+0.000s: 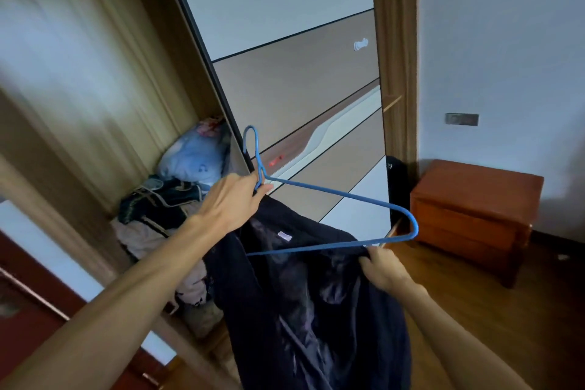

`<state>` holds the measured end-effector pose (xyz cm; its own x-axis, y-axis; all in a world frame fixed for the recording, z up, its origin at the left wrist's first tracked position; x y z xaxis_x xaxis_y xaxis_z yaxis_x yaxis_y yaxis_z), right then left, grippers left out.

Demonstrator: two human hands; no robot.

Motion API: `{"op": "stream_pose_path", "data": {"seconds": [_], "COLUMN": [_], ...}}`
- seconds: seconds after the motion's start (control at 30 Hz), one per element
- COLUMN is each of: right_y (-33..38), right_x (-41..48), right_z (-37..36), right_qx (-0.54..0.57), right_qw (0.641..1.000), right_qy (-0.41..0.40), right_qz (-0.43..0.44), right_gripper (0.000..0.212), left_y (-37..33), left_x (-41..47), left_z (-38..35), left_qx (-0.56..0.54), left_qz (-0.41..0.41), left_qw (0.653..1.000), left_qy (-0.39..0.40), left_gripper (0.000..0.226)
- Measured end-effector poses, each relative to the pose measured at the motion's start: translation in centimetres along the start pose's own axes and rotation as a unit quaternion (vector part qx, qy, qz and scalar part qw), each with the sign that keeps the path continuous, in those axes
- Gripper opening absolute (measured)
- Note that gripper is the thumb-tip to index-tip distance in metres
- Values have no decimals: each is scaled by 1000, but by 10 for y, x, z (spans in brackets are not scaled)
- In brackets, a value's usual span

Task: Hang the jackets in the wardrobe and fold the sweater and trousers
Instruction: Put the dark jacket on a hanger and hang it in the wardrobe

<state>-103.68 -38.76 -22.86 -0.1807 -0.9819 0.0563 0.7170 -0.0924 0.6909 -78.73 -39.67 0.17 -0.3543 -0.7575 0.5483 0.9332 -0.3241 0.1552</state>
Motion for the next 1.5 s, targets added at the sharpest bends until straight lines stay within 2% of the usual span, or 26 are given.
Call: {"op": "stream_pose_path", "data": {"seconds": [0.1, 0.13, 0.17, 0.27, 0.3, 0.33, 0.4, 0.43, 0.5, 0.57, 0.63, 0.7, 0.77, 0.87, 0.97, 1.03, 1.1, 1.23, 1.33, 1.37, 1.43, 1.5], "right_y": [11, 22, 34, 80, 94, 110, 130, 138, 147, 144, 142, 139, 138, 132, 122, 110, 97, 64, 37, 35, 41, 57], "right_x": [10, 6, 2, -19, -26, -32, -32, -36, -44, -44, -42, -37, -39, -41, -41, -37, -31, -19, -13, -11, -7, -4], "right_z": [58, 80, 98, 150, 163, 175, 187, 189, 190, 189, 187, 187, 184, 177, 176, 178, 183, 199, 211, 212, 215, 218], "right_qx": [80, 111, 145, 251, 285, 314, 285, 229, 115, 74, 92, 87, 80, 82, 80, 50, 23, -33, 23, 56, 132, 220], "right_qw": [996, 993, 987, 952, 937, 924, 938, 958, 983, 989, 985, 981, 975, 973, 978, 988, 997, 997, 991, 989, 981, 964], "right_qy": [-4, 11, 36, 140, 170, 187, 182, 173, 125, 69, 55, 46, 42, 33, 18, 1, -11, 40, 52, 46, 16, -4], "right_qz": [-29, -41, -54, -103, -111, -110, -69, -22, 67, 111, 134, 169, 201, 214, 192, 145, 72, -57, -122, -132, -142, -149], "right_gripper": [26, 21, 15, 23, 30, 47, 82, 78, 56, 50, 49, 52, 57, 63, 73, 80, 74, 78, 90, 83, 57, 43], "left_y": [15, 18, 21, 29, 29, 28, 22, 18, 8, 1, -5, -14, -25, -37, -43, -46, -50, -51, -43, -44, -54, -67], "left_x": [-14, -17, -19, -19, -18, -17, -13, -11, -7, -5, -5, -5, -4, -2, 3, 7, 11, 17, 18, 18, 20, 23], "left_z": [-13, -18, -23, -33, -34, -34, -35, -34, -30, -22, -11, 1, 1, -17, -30, -33, -35, -42, -41, -39, -35, -31], "left_qx": [21, 27, 32, 48, 64, 80, 93, 84, 32, -55, -165, -288, -366, -367, -373, -381, -381, -316, -249, -230, -190, -166], "left_qz": [2, 2, 4, 20, 22, 22, 29, 39, 64, 86, 122, 176, 207, 260, 301, 287, 264, 248, 248, 243, 231, 224], "left_qw": [1000, 1000, 999, 998, 997, 996, 995, 996, 997, 994, 970, 912, 865, 868, 862, 867, 879, 915, 936, 942, 954, 960], "left_qy": [7, 11, 18, 24, 23, 19, 13, 12, 13, 44, 133, 233, 273, 211, 165, 146, 116, 49, -11, -19, -15, -2], "left_gripper": [38, 36, 35, 34, 34, 35, 35, 34, 28, 22, 28, 37, 57, 75, 70, 70, 73, 77, 77, 77, 76, 76]}}
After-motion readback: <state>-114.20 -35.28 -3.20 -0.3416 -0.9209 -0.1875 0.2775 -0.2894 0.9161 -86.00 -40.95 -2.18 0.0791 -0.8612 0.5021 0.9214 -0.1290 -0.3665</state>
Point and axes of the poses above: each hand's wrist, its own x-axis towards the middle knuckle, its own z-axis out of the back of the hand, y = z × x, the point moved 2 cm from there along x, towards the middle knuckle, and after that the axes turned 11 degrees about -y, right-handed, at the moved point
